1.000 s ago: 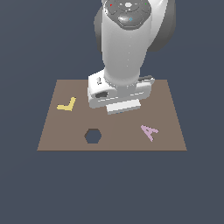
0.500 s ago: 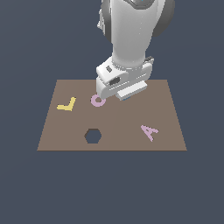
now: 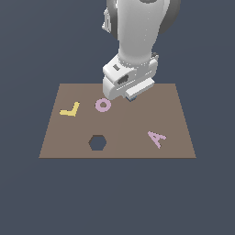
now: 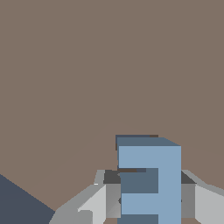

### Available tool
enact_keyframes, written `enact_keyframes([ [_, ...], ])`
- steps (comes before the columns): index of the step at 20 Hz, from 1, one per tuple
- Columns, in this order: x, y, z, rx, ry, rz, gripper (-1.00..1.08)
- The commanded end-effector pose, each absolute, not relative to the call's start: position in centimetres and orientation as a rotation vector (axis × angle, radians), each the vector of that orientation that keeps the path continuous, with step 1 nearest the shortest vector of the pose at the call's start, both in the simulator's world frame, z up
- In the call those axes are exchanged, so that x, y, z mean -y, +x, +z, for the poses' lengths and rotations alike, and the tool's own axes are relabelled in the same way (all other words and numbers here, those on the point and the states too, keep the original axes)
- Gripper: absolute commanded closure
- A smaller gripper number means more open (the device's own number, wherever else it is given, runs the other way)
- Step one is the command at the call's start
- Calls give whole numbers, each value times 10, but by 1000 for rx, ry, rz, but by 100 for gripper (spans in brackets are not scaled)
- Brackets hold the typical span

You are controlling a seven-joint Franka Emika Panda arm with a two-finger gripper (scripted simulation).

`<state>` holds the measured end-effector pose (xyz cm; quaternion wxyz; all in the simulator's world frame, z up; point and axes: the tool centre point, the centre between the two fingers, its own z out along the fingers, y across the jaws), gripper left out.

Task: Insert a designated object into the corresponding slot on a board.

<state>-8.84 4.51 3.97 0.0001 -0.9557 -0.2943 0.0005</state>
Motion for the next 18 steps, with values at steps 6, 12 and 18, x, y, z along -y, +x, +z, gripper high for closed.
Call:
enact_keyframes([
  [6, -45, -89, 31, 931, -3001, 1, 108],
  [12, -45, -89, 30, 932, -3001, 1, -92],
  [18, -45, -89, 30, 932, -3001, 1, -92],
])
